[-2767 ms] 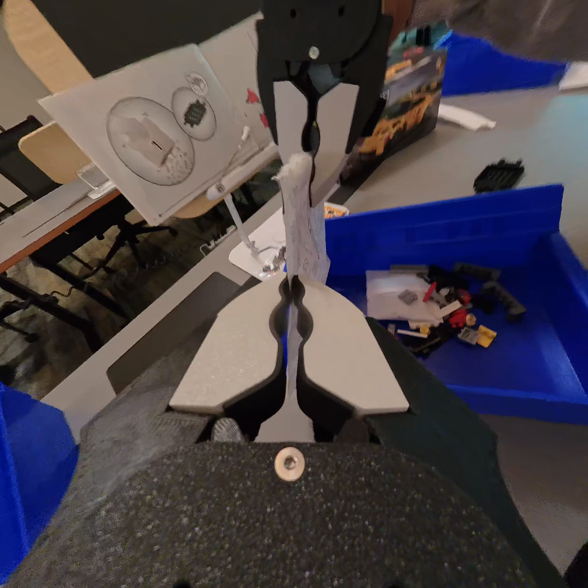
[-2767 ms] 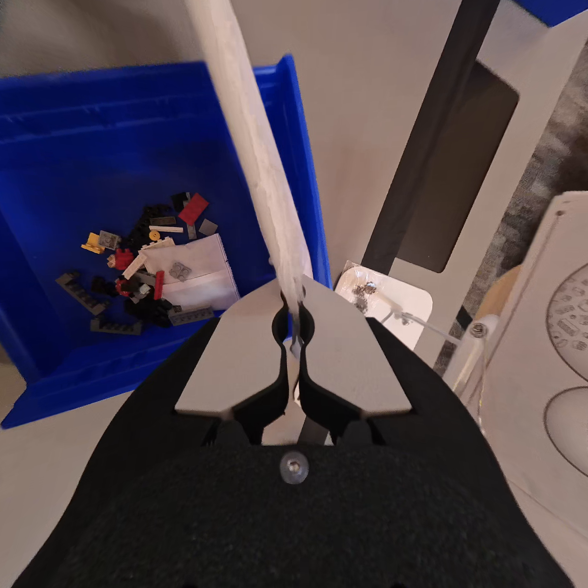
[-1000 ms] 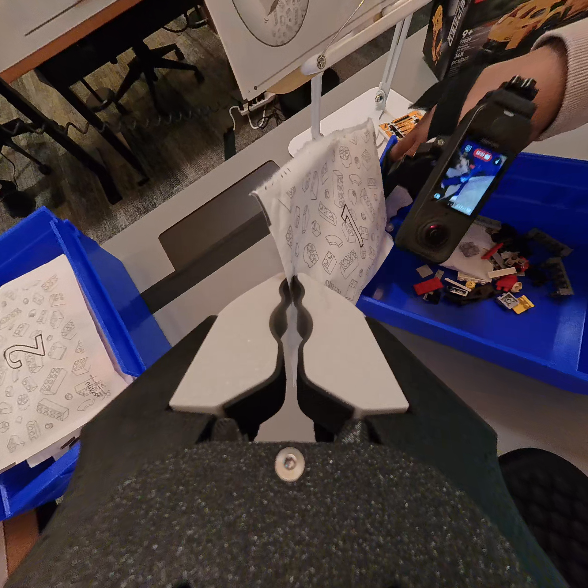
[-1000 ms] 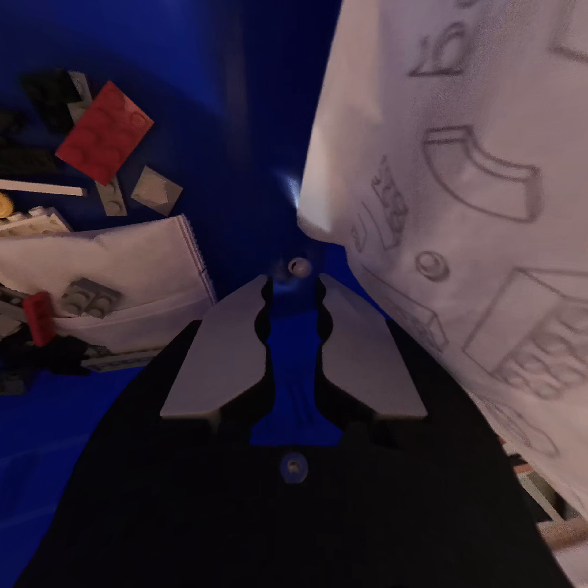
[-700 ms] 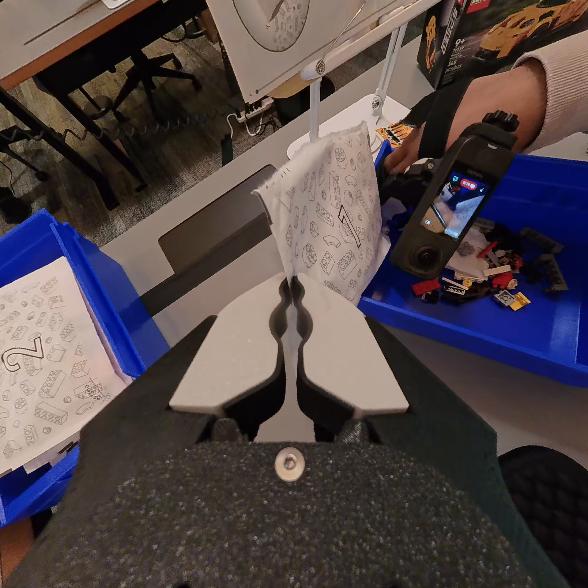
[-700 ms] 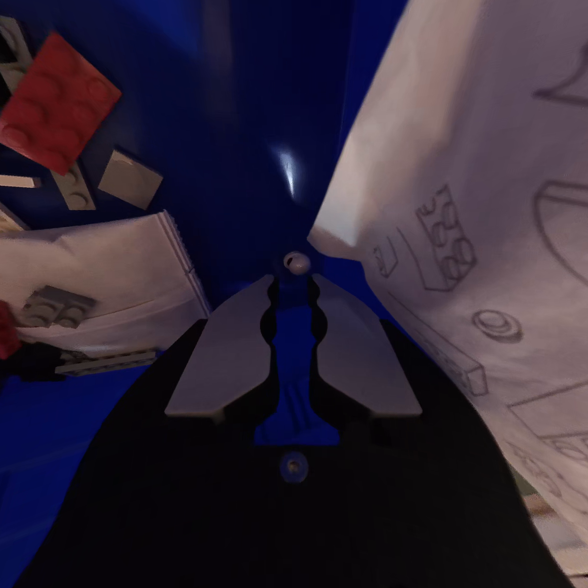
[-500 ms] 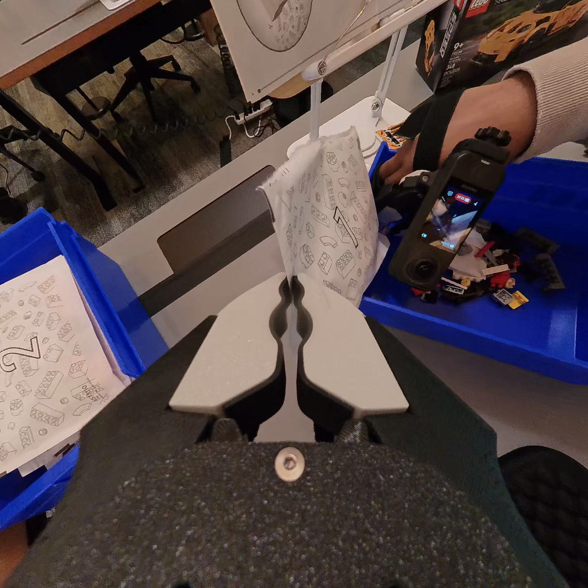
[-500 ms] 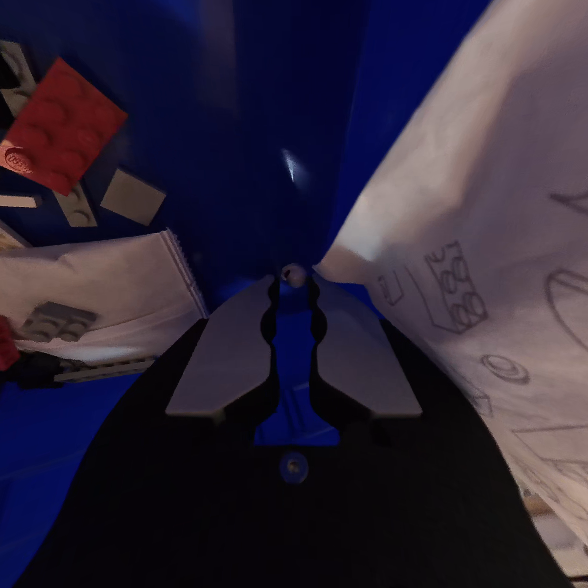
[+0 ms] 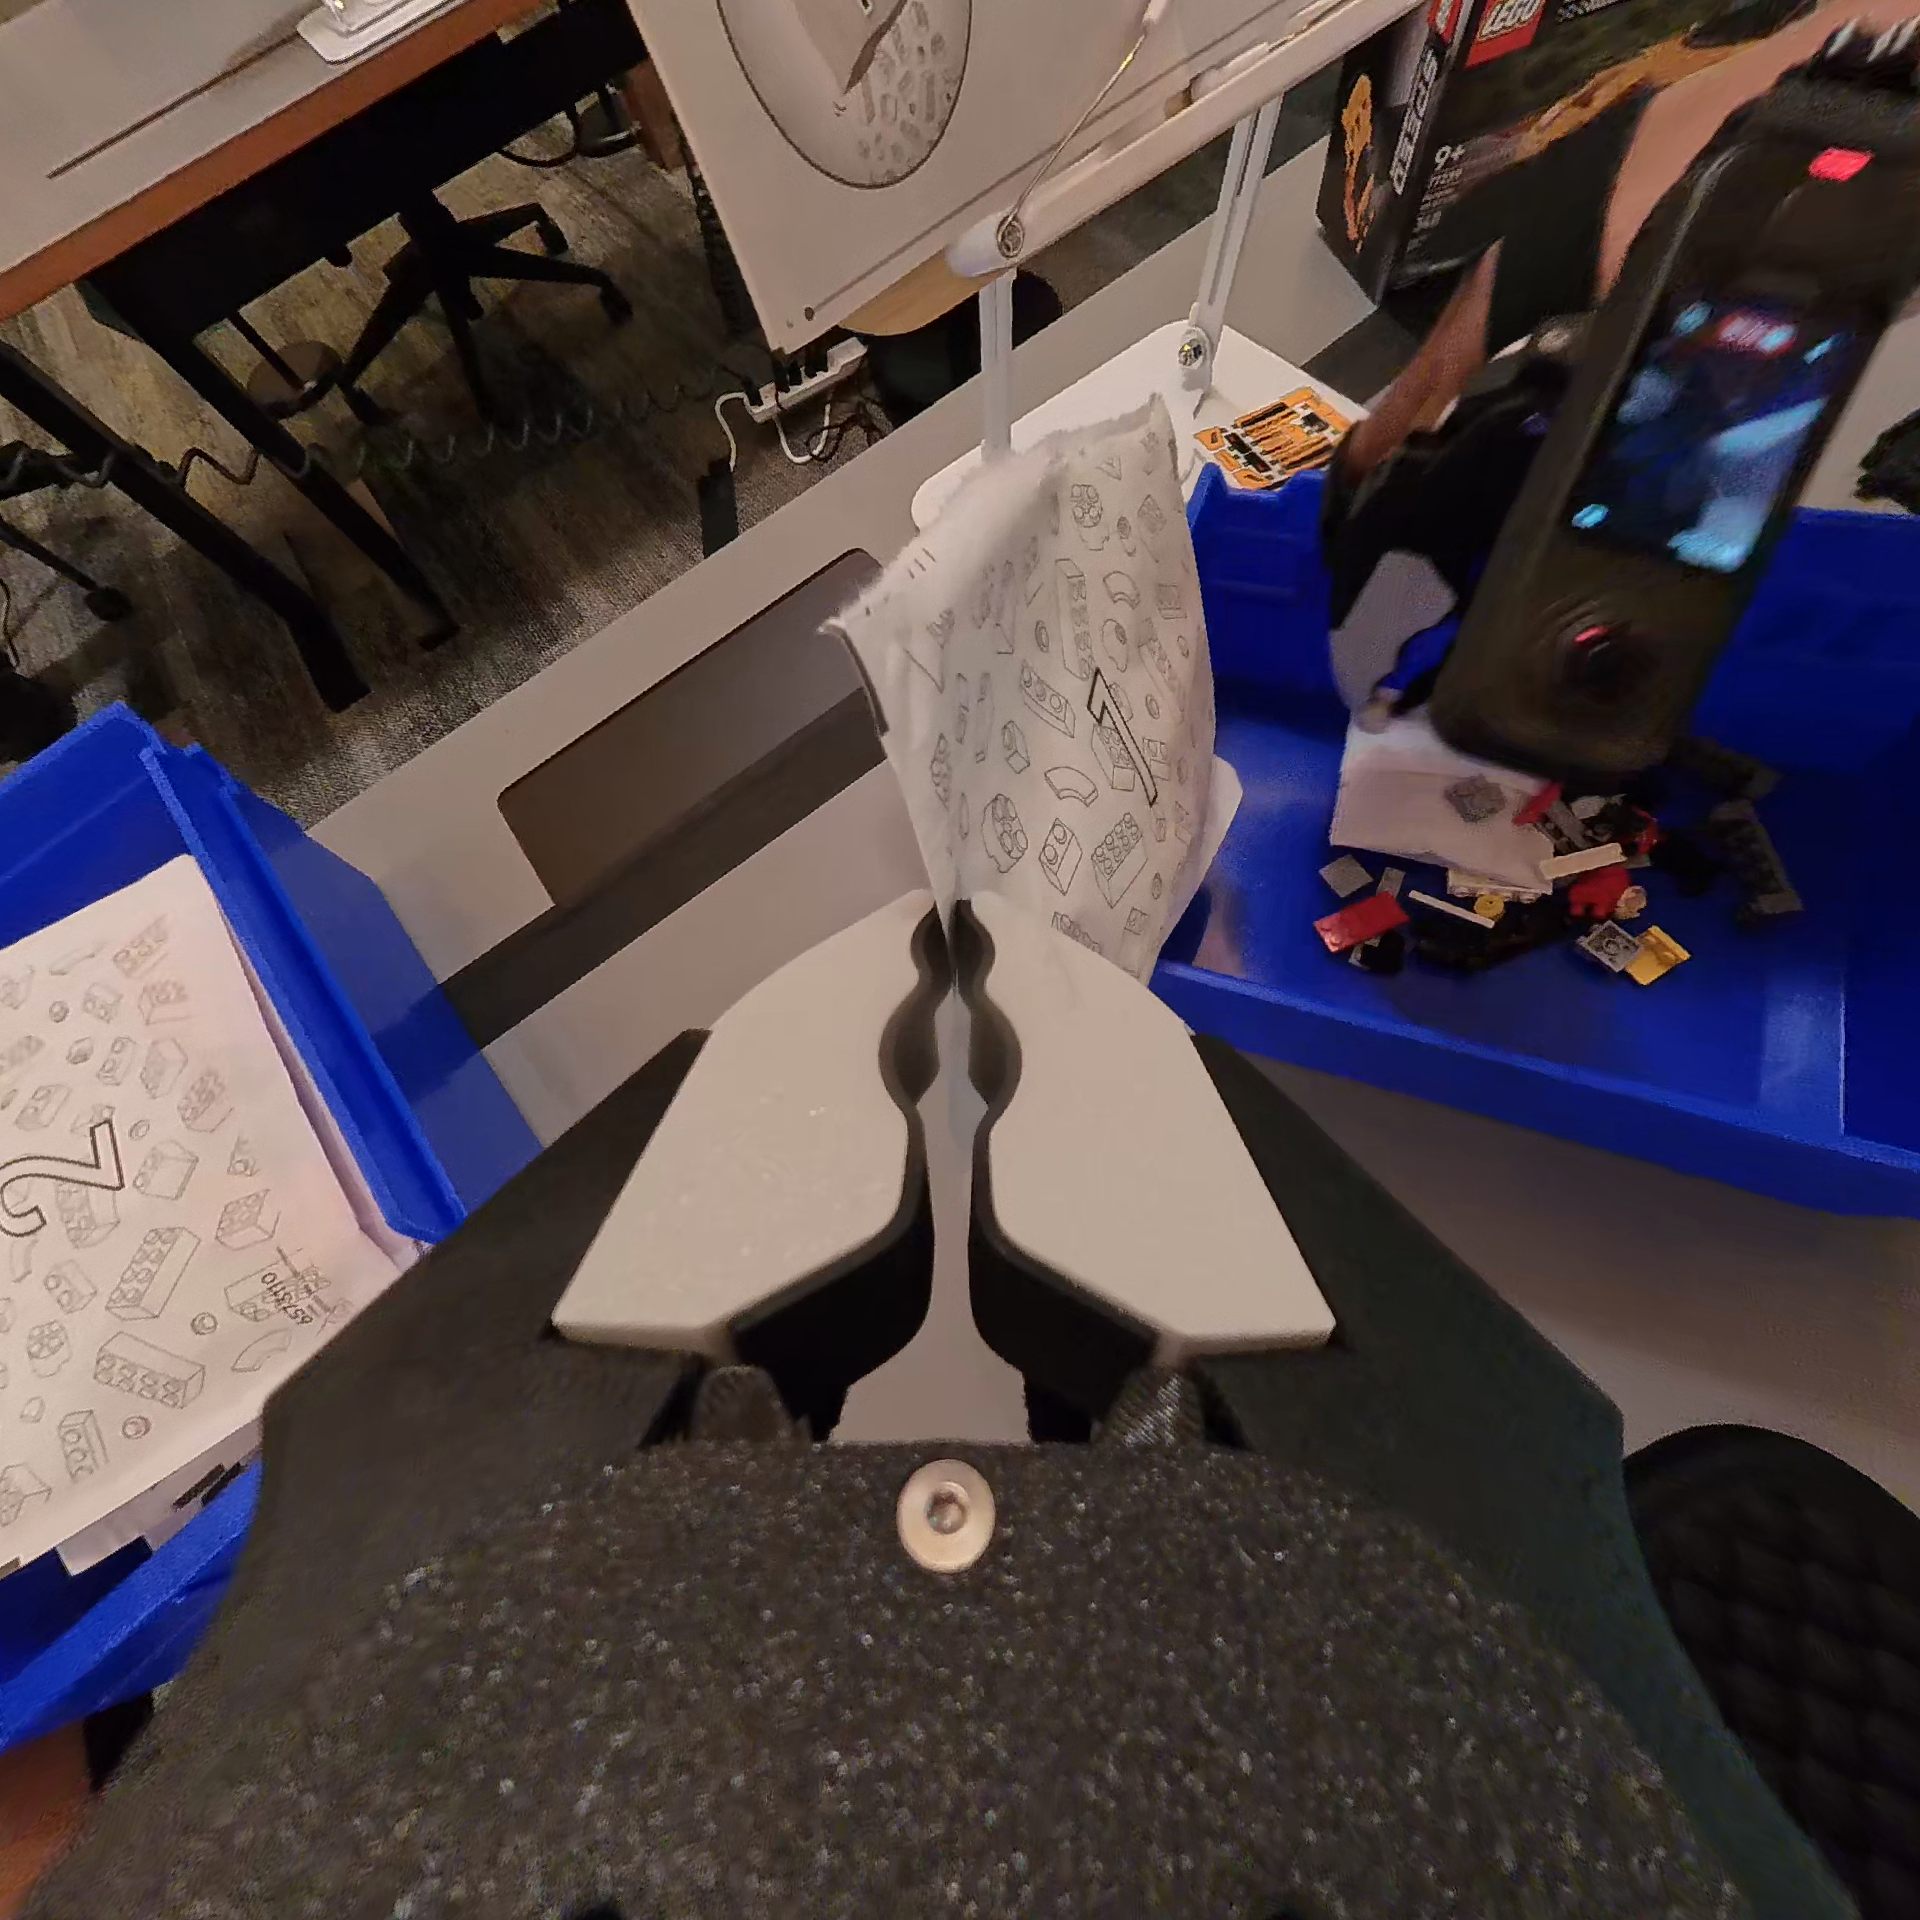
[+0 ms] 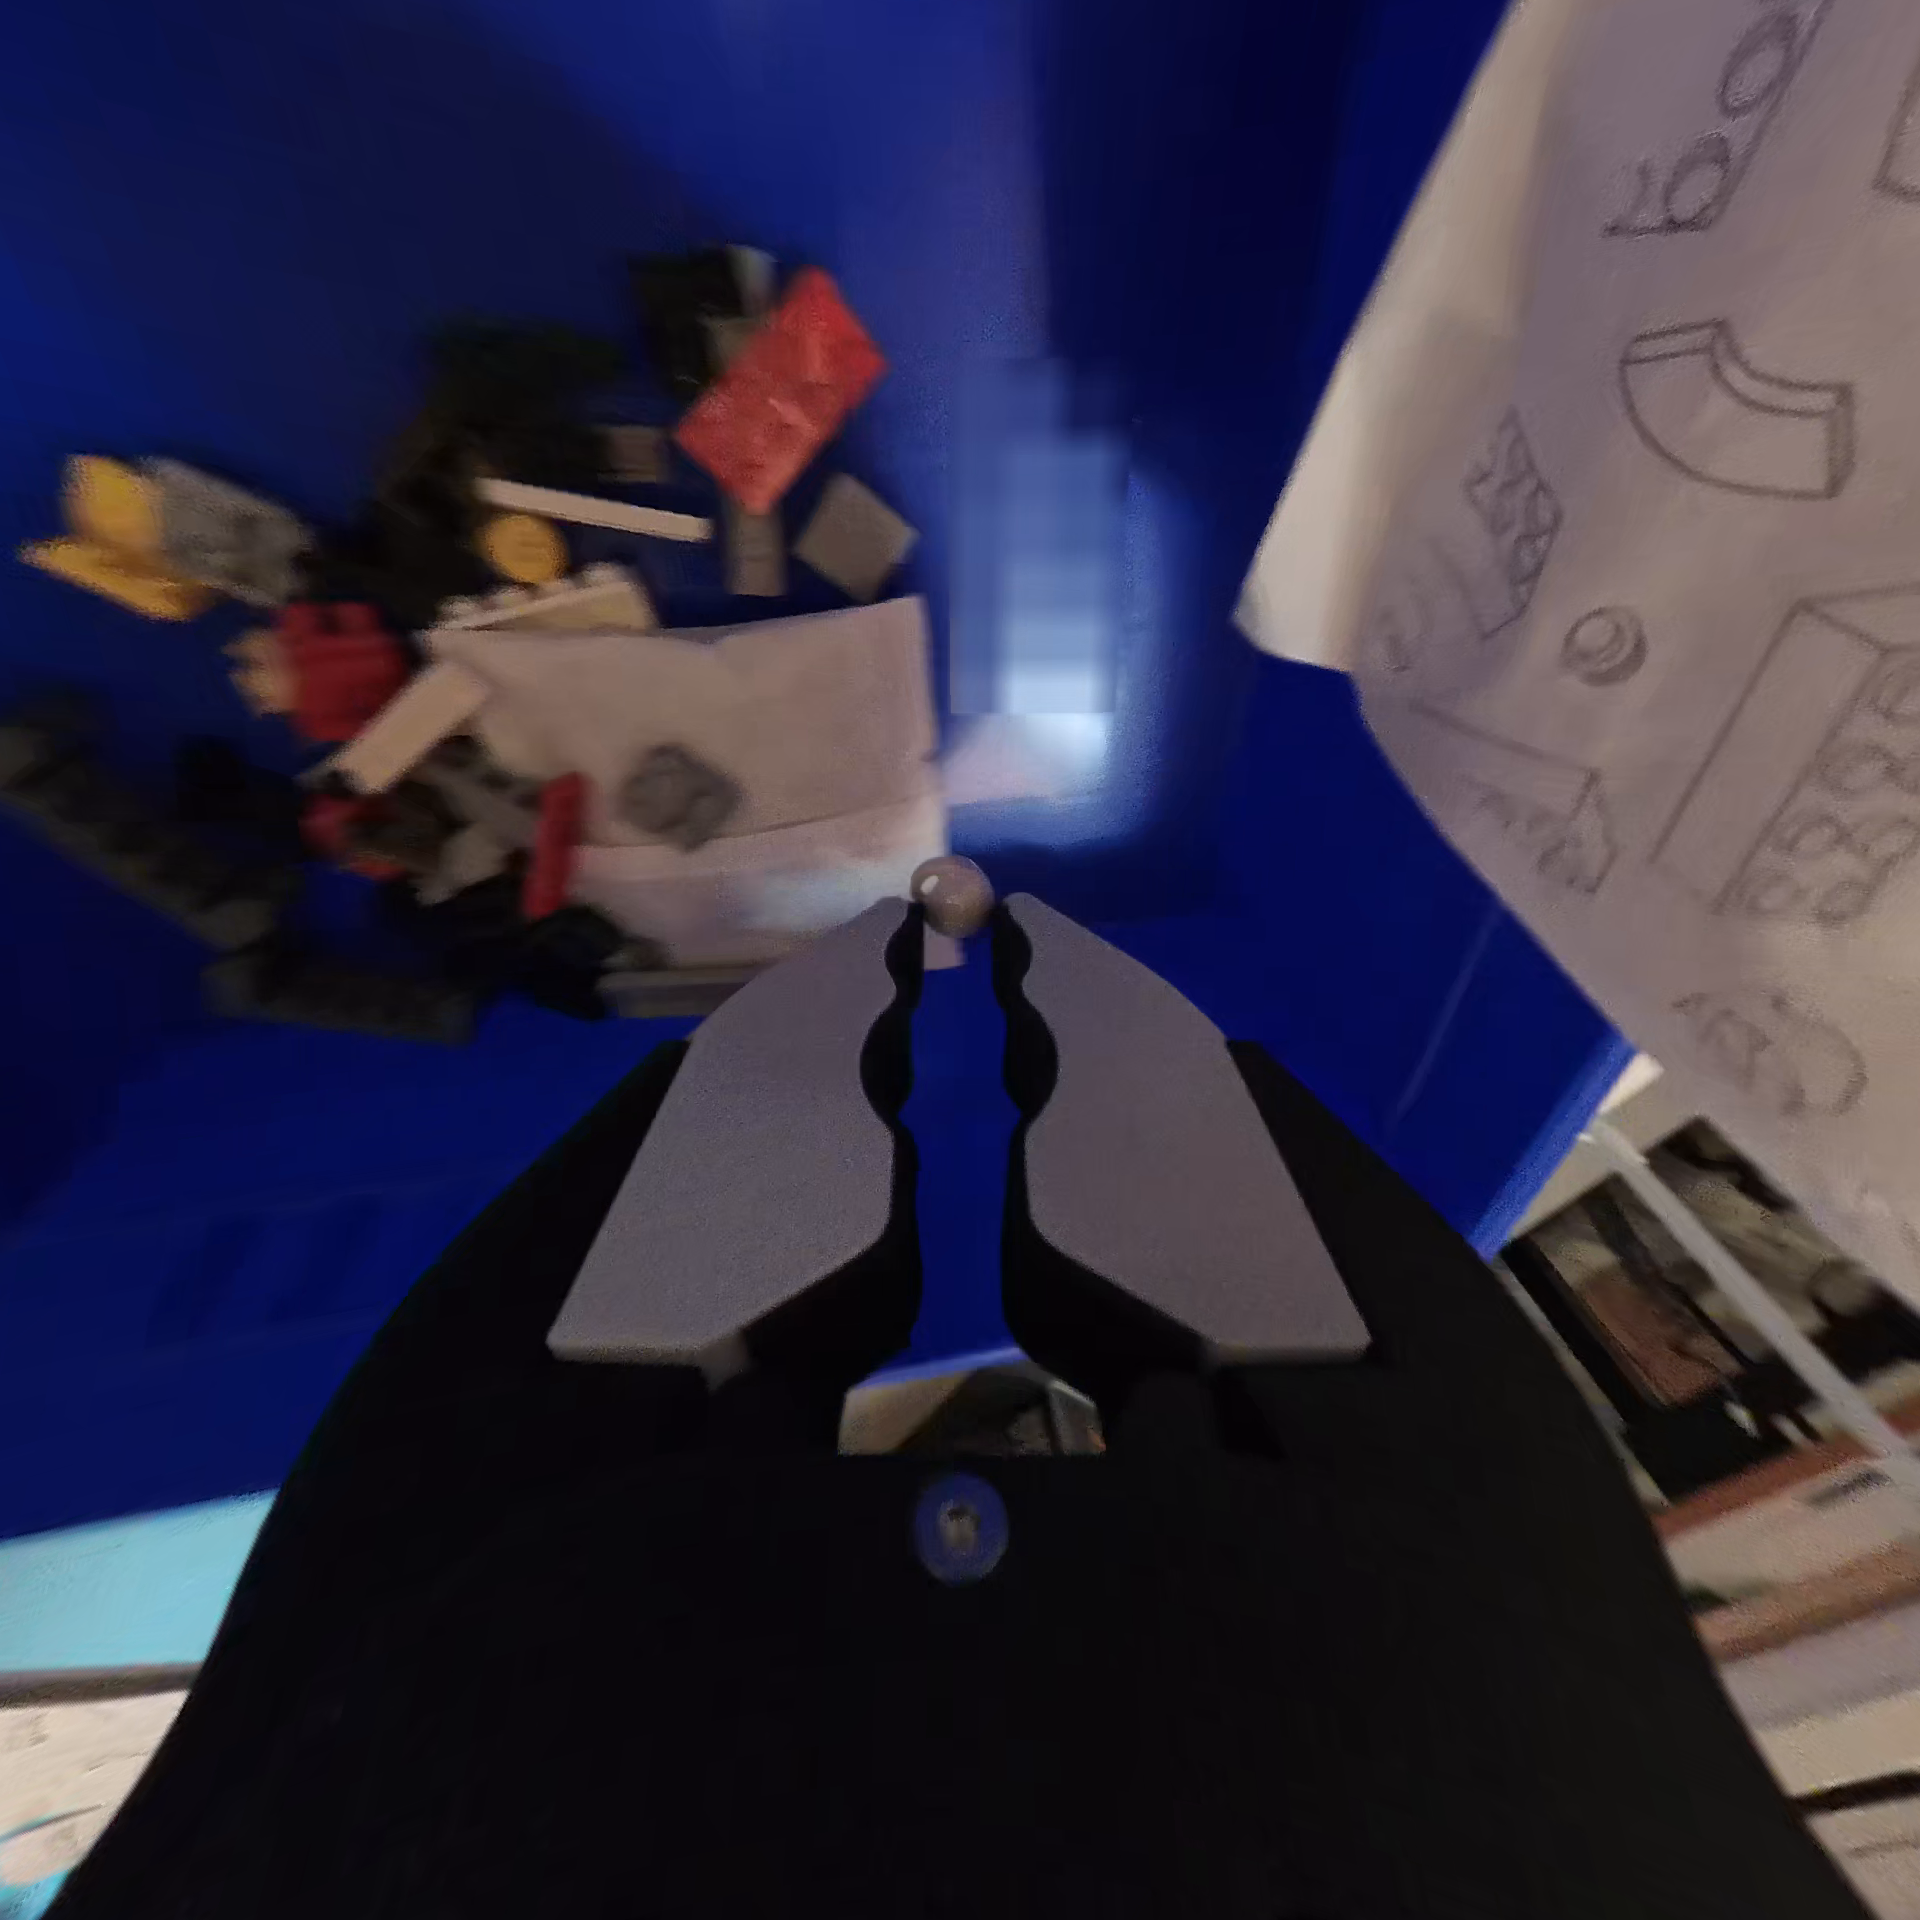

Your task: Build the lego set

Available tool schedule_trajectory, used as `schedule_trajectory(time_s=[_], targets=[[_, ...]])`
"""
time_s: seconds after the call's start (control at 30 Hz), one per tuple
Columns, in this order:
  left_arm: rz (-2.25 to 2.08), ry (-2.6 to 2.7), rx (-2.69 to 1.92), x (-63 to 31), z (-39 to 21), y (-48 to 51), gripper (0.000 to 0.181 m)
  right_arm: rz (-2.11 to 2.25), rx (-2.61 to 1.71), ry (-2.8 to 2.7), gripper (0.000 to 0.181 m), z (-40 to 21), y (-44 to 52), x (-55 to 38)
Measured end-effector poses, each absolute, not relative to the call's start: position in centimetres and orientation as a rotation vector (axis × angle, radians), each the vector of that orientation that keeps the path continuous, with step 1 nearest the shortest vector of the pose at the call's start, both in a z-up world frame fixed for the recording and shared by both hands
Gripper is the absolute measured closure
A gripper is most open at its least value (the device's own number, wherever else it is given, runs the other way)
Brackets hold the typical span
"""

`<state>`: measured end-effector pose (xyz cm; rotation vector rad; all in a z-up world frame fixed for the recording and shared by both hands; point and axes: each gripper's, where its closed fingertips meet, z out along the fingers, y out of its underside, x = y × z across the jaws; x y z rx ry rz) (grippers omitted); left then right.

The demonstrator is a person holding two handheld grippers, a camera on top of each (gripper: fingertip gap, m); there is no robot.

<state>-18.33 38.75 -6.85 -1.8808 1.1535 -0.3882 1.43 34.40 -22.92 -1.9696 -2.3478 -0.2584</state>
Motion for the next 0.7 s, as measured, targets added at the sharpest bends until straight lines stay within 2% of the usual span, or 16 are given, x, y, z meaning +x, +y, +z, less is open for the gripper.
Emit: schedule_trajectory(time_s=[0.13,0.43,0.6,0.7], targets=[[-0.399,1.171,-1.874,-17.7,-6.8,38.4,0.181,-0.078,-1.977,-2.38,0.169,-21.8,29.9,1.8],[-0.387,1.223,-1.871,-16.4,-6.9,37.3,0.181,0.026,-1.989,-2.447,0.168,-23.2,23.5,3.7],[-0.363,1.232,-1.872,-15.9,-6.6,37.1,0.181,0.169,-2.009,-2.324,0.134,-21.3,24.3,2.3],[-0.354,1.221,-1.887,-16.0,-6.6,37.2,0.181,0.078,-1.991,-2.29,0.131,-20.9,27.9,1.7]])
